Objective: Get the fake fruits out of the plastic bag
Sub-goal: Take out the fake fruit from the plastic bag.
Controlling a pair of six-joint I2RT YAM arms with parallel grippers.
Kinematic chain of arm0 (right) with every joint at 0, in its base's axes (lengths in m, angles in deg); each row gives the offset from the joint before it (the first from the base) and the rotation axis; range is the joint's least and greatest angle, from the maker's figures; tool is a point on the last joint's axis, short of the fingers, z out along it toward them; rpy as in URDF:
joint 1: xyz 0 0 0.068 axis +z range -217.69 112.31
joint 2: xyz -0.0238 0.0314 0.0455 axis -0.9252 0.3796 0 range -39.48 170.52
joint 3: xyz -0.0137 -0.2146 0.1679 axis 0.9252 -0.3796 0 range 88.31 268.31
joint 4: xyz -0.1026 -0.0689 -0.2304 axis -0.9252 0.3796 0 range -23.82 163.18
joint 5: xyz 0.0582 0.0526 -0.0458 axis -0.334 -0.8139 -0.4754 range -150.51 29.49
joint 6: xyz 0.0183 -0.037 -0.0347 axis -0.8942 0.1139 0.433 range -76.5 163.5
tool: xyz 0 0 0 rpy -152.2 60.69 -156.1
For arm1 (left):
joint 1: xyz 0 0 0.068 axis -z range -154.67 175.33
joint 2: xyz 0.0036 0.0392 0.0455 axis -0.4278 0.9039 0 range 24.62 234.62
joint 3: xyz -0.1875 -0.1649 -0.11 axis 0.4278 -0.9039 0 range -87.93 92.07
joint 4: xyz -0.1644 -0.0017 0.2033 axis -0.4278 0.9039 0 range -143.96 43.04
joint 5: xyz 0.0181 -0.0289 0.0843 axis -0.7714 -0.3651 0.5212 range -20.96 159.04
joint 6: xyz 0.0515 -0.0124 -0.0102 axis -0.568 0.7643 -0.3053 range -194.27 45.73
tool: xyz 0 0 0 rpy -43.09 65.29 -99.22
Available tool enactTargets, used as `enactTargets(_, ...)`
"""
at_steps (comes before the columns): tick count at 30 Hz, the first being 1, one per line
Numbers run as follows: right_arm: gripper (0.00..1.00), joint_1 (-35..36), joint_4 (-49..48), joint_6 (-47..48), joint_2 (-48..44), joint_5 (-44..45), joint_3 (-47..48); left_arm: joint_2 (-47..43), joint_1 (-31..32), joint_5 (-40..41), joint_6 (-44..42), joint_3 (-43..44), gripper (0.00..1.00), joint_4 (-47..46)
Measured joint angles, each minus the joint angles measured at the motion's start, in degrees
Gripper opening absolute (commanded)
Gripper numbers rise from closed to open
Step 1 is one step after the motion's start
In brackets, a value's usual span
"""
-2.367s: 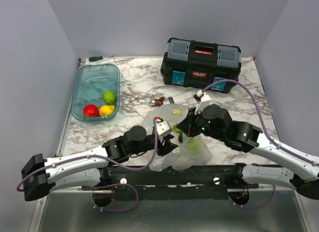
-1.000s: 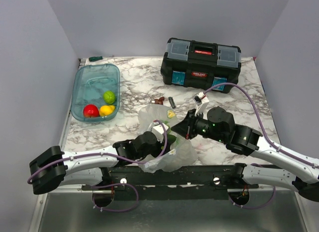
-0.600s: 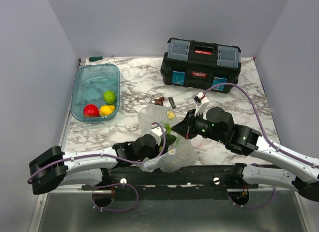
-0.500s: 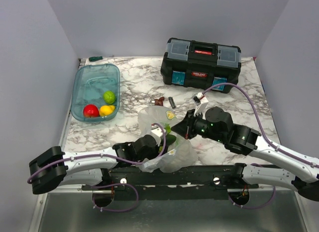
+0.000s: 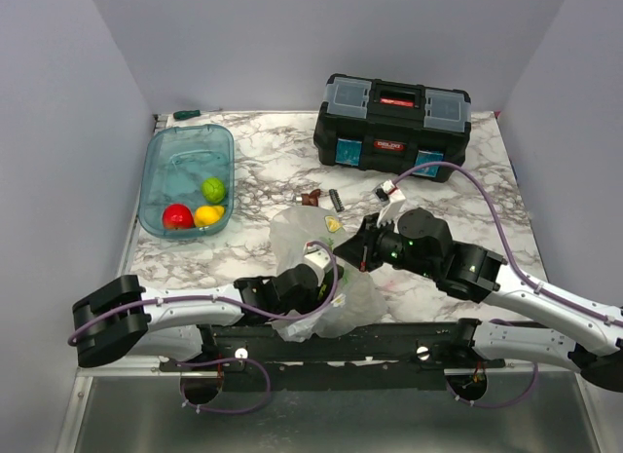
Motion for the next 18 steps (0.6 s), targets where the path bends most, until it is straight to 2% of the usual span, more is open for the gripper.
enactTargets(9, 0.01, 0.0, 0.3, 0.0, -0.9, 0.8, -0.4, -3.5, 0.2, 0.7, 0.0, -0.3, 0.22, 2.3)
enactTargets(13, 0.01, 0.0, 0.3, 0.0, -0.8, 1.4, -0.6, -5.4, 0.2, 0.9, -0.8, 0.0, 0.00, 3.1)
enactTargets(18, 0.01, 0.0, 0.5, -0.8, -0.8, 4.5, -0.7, -9.0, 0.2, 1.3, -2.3, 1.9, 0.00, 5.1)
